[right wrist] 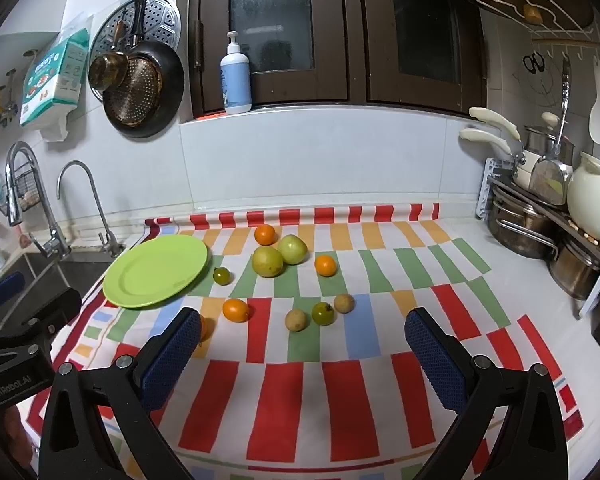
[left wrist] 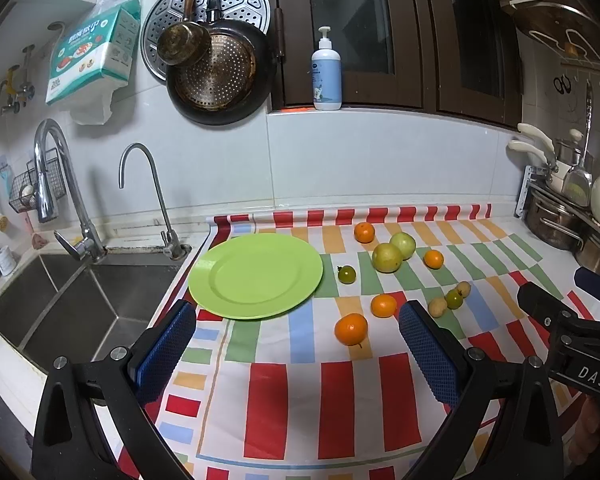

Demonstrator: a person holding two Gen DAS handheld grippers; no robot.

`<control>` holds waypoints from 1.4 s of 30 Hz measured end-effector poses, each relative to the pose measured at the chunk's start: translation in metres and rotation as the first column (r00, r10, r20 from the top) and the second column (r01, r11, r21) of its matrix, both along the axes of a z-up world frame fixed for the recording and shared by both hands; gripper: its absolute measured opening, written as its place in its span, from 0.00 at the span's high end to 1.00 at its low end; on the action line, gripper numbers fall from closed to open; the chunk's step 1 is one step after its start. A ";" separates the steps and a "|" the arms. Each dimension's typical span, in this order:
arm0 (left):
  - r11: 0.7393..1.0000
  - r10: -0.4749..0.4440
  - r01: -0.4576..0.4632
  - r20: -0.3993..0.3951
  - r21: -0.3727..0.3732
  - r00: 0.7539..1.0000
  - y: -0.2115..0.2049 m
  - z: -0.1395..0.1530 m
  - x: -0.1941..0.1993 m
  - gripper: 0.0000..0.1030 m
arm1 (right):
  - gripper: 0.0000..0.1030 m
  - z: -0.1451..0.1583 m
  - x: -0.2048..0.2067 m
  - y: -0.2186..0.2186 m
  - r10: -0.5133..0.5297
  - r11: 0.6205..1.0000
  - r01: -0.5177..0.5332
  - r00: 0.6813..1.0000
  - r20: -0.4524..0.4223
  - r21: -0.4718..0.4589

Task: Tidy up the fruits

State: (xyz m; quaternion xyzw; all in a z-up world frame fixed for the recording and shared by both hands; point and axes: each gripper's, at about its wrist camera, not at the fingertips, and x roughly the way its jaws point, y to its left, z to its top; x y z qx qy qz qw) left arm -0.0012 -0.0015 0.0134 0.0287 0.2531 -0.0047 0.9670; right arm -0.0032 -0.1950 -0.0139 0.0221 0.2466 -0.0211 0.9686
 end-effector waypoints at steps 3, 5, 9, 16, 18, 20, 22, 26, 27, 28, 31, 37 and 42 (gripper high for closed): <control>1.000 -0.001 0.001 0.003 0.000 1.000 0.001 -0.002 -0.001 0.00 | 0.01 -0.001 0.000 0.001 0.002 1.000 -0.002 1.000 0.002 -0.002; 1.000 -0.002 0.002 0.004 -0.001 1.000 0.001 -0.002 -0.001 0.00 | 0.00 -0.001 -0.001 0.001 0.001 1.000 -0.001 1.000 0.004 -0.003; 1.000 0.001 -0.001 0.005 -0.003 1.000 0.001 -0.002 -0.001 0.00 | 0.01 0.000 0.000 0.002 0.006 1.000 -0.006 1.000 0.006 -0.006; 1.000 0.000 0.000 0.006 -0.004 1.000 0.003 -0.002 -0.002 0.00 | 0.01 0.000 -0.001 0.002 0.009 1.000 -0.009 1.000 0.015 -0.010; 1.000 0.001 -0.001 0.007 -0.004 1.000 0.003 -0.001 -0.002 0.00 | 0.00 0.000 -0.002 0.002 0.009 1.000 -0.009 1.000 0.015 -0.010; 1.000 0.001 -0.001 0.009 -0.003 1.000 0.003 0.000 -0.002 0.00 | 0.01 0.000 -0.002 0.002 0.009 1.000 -0.009 1.000 0.015 -0.011; 1.000 0.002 -0.002 0.010 -0.004 1.000 0.003 0.000 -0.001 0.00 | 0.00 0.000 -0.002 0.003 0.009 1.000 -0.009 1.000 0.015 -0.010; 1.000 0.002 -0.002 0.011 -0.003 1.000 0.003 0.000 -0.002 0.00 | 0.00 0.000 -0.001 0.003 0.010 1.000 -0.009 1.000 0.016 -0.011; 1.000 0.002 -0.002 0.011 -0.003 1.000 0.003 0.000 -0.002 0.00 | 0.01 0.000 -0.001 0.003 0.011 1.000 -0.010 1.000 0.016 -0.011; 1.000 0.003 -0.003 0.012 -0.002 1.000 0.003 0.000 -0.002 0.00 | 0.01 0.000 -0.001 0.003 0.012 1.000 -0.012 1.000 0.017 -0.012; 1.000 0.004 -0.004 0.013 -0.002 1.000 0.003 0.001 -0.002 0.00 | 0.01 0.001 -0.001 0.003 0.016 1.000 -0.015 1.000 0.019 -0.014; 1.000 0.004 -0.004 0.013 -0.001 1.000 0.003 0.000 -0.002 0.00 | 0.01 0.001 0.000 0.004 0.016 1.000 -0.016 1.000 0.020 -0.014; 1.000 0.003 -0.003 0.014 -0.001 1.000 0.003 0.000 -0.002 0.00 | 0.00 0.001 0.002 0.005 0.018 1.000 -0.018 1.000 0.019 -0.015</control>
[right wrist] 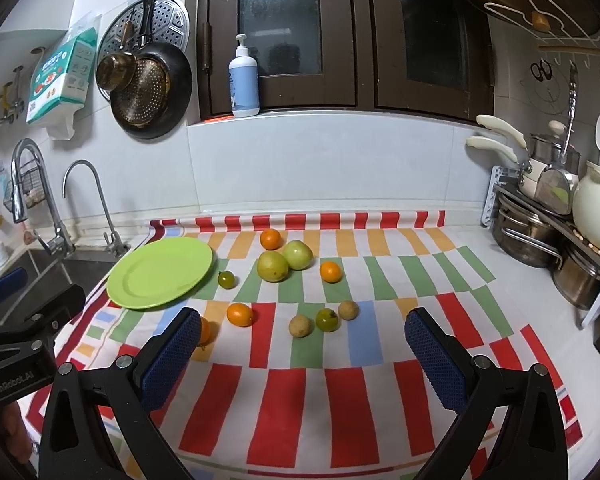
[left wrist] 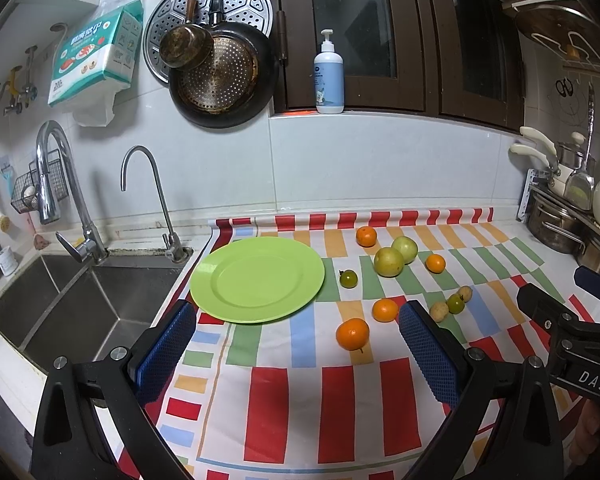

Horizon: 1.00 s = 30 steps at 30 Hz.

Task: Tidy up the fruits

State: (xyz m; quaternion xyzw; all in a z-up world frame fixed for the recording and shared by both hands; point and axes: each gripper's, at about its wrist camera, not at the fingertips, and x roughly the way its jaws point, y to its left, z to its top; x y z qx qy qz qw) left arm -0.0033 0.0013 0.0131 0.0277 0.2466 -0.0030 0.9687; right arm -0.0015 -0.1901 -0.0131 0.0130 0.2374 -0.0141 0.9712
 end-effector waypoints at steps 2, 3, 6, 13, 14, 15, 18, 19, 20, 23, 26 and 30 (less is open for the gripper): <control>1.000 0.000 0.000 0.000 0.000 1.000 0.000 0.000 0.000 0.00 | 0.00 0.000 0.000 0.000 0.000 1.000 0.000 1.000 0.000 0.000; 1.000 0.000 0.000 0.000 0.000 1.000 0.000 0.000 0.000 0.00 | 0.00 0.000 0.000 0.000 0.000 1.000 0.000 1.000 -0.001 0.001; 1.000 -0.001 0.001 0.001 0.001 1.000 0.000 0.000 0.000 0.00 | 0.01 -0.001 0.000 0.000 -0.001 1.000 0.001 1.000 0.000 0.001; 1.000 -0.002 0.002 -0.009 0.002 1.000 -0.002 -0.001 0.009 0.00 | 0.01 -0.002 0.001 0.000 0.001 1.000 -0.001 1.000 -0.001 0.001; 1.000 -0.002 0.002 -0.011 0.001 1.000 -0.002 -0.001 0.010 0.00 | 0.01 -0.002 0.001 0.000 0.000 1.000 0.000 1.000 -0.002 0.001; 1.000 -0.002 0.002 -0.011 0.001 1.000 -0.002 -0.002 0.011 0.00 | 0.00 -0.002 0.002 0.000 0.000 1.000 0.000 1.000 -0.003 0.001; 1.000 -0.003 0.003 -0.015 0.001 1.000 -0.004 -0.005 0.013 0.00 | 0.00 -0.002 0.003 0.000 0.001 1.000 -0.001 1.000 -0.005 0.002; 1.000 -0.002 0.002 -0.017 0.002 1.000 -0.004 -0.005 0.014 0.00 | 0.01 -0.003 0.003 0.000 0.002 1.000 -0.002 1.000 -0.006 0.003; 1.000 -0.003 0.003 -0.018 0.002 1.000 -0.004 -0.006 0.015 0.00 | 0.01 -0.003 0.005 0.000 0.004 1.000 -0.004 1.000 -0.009 0.003; 1.000 -0.004 0.004 -0.026 0.004 1.000 -0.006 -0.009 0.018 0.00 | 0.01 -0.007 0.011 -0.001 0.009 1.000 -0.009 1.000 -0.021 0.007; 1.000 -0.007 0.007 -0.039 0.007 0.999 -0.007 -0.014 0.023 0.00 | 0.01 -0.011 0.016 -0.001 0.015 1.000 -0.015 0.999 -0.031 0.008; 1.000 -0.016 0.018 -0.061 0.021 0.998 -0.011 -0.023 0.031 0.00 | 0.01 -0.016 0.024 -0.002 0.026 1.000 -0.025 0.998 -0.052 0.007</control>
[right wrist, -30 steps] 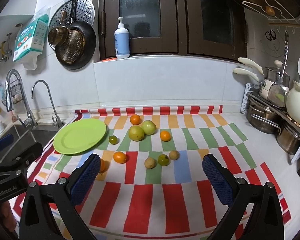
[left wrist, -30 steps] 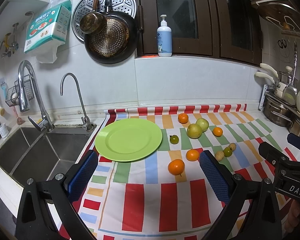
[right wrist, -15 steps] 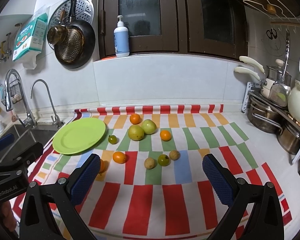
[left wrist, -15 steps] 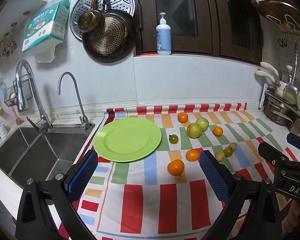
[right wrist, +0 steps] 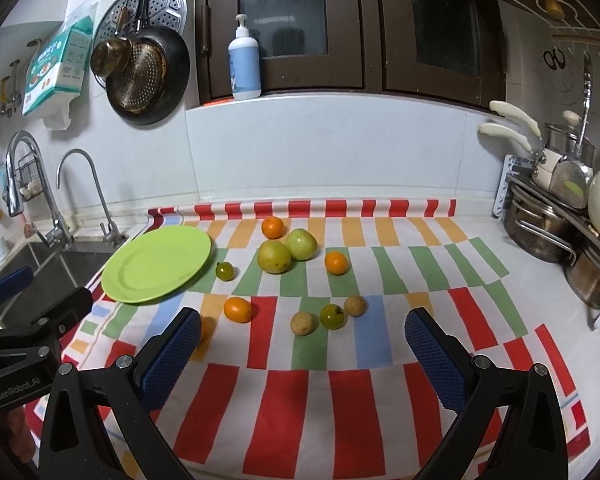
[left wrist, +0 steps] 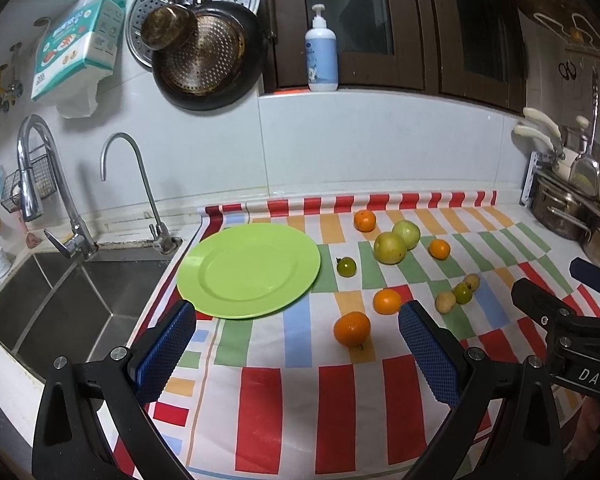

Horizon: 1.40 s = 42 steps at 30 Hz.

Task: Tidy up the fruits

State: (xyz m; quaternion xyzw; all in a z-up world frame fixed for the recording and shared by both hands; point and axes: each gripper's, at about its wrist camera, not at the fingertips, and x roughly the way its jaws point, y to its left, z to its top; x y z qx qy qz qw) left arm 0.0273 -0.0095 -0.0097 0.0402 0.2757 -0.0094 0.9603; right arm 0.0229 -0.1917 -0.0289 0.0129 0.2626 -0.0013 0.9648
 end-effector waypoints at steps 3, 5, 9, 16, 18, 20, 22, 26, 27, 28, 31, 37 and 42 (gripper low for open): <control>1.000 -0.007 0.008 -0.009 0.017 1.000 -0.003 -0.006 0.006 0.00 | 0.01 -0.005 0.007 0.002 0.016 1.000 -0.017 1.000 -0.013 -0.016; 1.000 -0.013 0.013 -0.013 0.024 1.000 -0.005 -0.010 0.011 0.00 | 0.01 -0.008 0.012 0.004 0.029 0.999 -0.029 0.999 -0.018 -0.025; 0.999 -0.028 0.029 -0.021 0.035 0.999 -0.008 -0.018 0.021 0.01 | 0.01 -0.016 0.024 0.009 0.051 0.997 -0.053 0.998 -0.028 -0.054; 0.997 -0.064 0.067 -0.070 0.046 0.995 -0.016 -0.036 0.042 0.06 | 0.10 -0.032 0.048 0.010 0.079 0.995 -0.083 0.994 -0.080 -0.051; 0.996 -0.074 0.079 -0.088 0.050 0.993 -0.018 -0.041 0.047 0.09 | 0.13 -0.039 0.058 0.010 0.091 0.995 -0.095 0.990 -0.110 -0.037; 0.995 -0.085 0.090 -0.108 0.048 0.991 -0.021 -0.047 0.054 0.11 | 0.17 -0.046 0.065 0.009 0.100 0.994 -0.105 0.985 -0.140 -0.024; 0.994 -0.095 0.101 -0.131 0.042 0.987 -0.022 -0.053 0.059 0.15 | 0.22 -0.052 0.072 0.009 0.110 0.993 -0.114 0.980 -0.165 -0.013; 0.992 -0.115 0.123 -0.174 0.033 0.978 -0.027 -0.065 0.071 0.22 | 0.28 -0.065 0.084 0.007 0.123 0.992 -0.125 0.970 -0.211 0.002; 0.991 -0.120 0.127 -0.181 0.032 0.976 -0.028 -0.068 0.073 0.25 | 0.31 -0.069 0.087 0.006 0.126 0.992 -0.128 0.967 -0.222 0.007; 0.991 -0.126 0.134 -0.188 0.030 0.974 -0.029 -0.070 0.075 0.26 | 0.33 -0.072 0.089 0.006 0.128 0.992 -0.129 0.964 -0.231 0.010; 0.988 -0.144 0.151 -0.218 0.016 0.965 -0.031 -0.078 0.083 0.33 | 0.38 -0.081 0.098 0.004 0.137 0.990 -0.135 0.954 -0.267 0.026; 0.985 -0.169 0.170 -0.282 -0.024 0.944 -0.033 -0.093 0.096 0.45 | 0.46 -0.096 0.111 0.002 0.145 0.989 -0.136 0.939 -0.313 0.050; 0.983 -0.186 0.179 -0.312 -0.051 0.932 -0.033 -0.100 0.103 0.50 | 0.53 -0.101 0.117 0.001 0.144 0.989 -0.132 0.932 -0.334 0.058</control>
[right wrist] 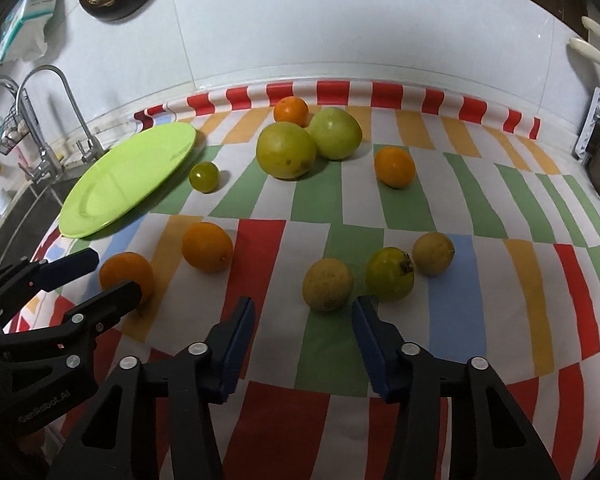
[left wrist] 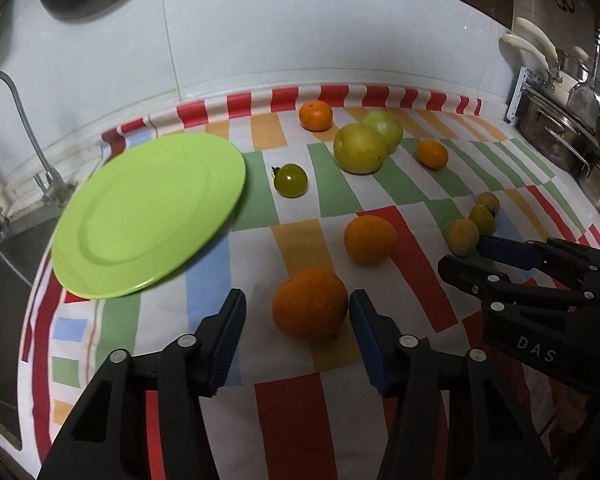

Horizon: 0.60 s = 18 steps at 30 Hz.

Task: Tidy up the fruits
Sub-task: 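Grasp the orange with the left tool while the right tool grasps a small yellow fruit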

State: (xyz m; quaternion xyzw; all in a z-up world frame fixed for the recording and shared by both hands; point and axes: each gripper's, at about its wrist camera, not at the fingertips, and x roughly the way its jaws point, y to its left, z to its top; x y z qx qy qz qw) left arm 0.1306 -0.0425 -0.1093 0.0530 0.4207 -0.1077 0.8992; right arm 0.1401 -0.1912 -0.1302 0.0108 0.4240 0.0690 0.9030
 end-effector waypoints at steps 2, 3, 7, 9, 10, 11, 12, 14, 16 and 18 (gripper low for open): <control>1.000 -0.005 0.004 -0.011 -0.010 1.000 0.000 -0.001 0.002 0.53 | 0.53 -0.001 0.002 0.000 -0.004 1.000 0.004 1.000 -0.005 0.000; 1.000 -0.005 0.005 -0.015 -0.012 1.000 0.000 -0.002 0.003 0.54 | 0.53 -0.001 0.003 -0.001 -0.006 1.000 0.006 1.000 -0.005 0.001; 1.000 -0.006 0.005 -0.032 -0.023 0.999 -0.001 -0.005 0.006 0.57 | 0.58 -0.002 0.008 -0.003 -0.015 1.000 0.015 1.000 -0.001 -0.003; 1.000 -0.009 0.008 -0.040 -0.028 0.999 -0.001 -0.006 0.007 0.61 | 0.60 -0.002 0.010 -0.004 -0.019 1.000 0.019 1.000 -0.003 -0.001; 1.000 -0.010 0.009 -0.039 -0.030 0.999 -0.001 -0.006 0.007 0.61 | 0.61 -0.002 0.010 -0.004 -0.020 1.000 0.020 1.000 -0.002 -0.002; 1.000 -0.009 0.008 -0.039 -0.029 0.999 -0.002 -0.006 0.007 0.61 | 0.62 -0.003 0.011 -0.004 -0.021 1.000 0.021 1.000 0.000 -0.003; 1.000 -0.009 0.008 -0.039 -0.030 0.999 -0.002 -0.006 0.007 0.61 | 0.64 -0.003 0.011 -0.004 -0.023 1.000 0.023 1.000 0.002 -0.006; 0.999 -0.007 0.006 -0.040 -0.034 0.999 -0.002 -0.006 0.007 0.61 | 0.68 -0.003 0.012 -0.004 -0.026 1.000 0.026 1.000 0.008 -0.015; 1.000 -0.002 0.001 -0.039 -0.030 0.999 -0.002 -0.006 0.007 0.61 | 0.73 -0.004 0.013 -0.004 -0.028 0.999 0.028 1.000 0.009 -0.026; 1.000 0.003 -0.004 -0.035 -0.029 0.999 -0.001 -0.004 0.007 0.61 | 0.73 -0.004 0.012 -0.005 -0.028 0.999 0.028 1.000 0.011 -0.019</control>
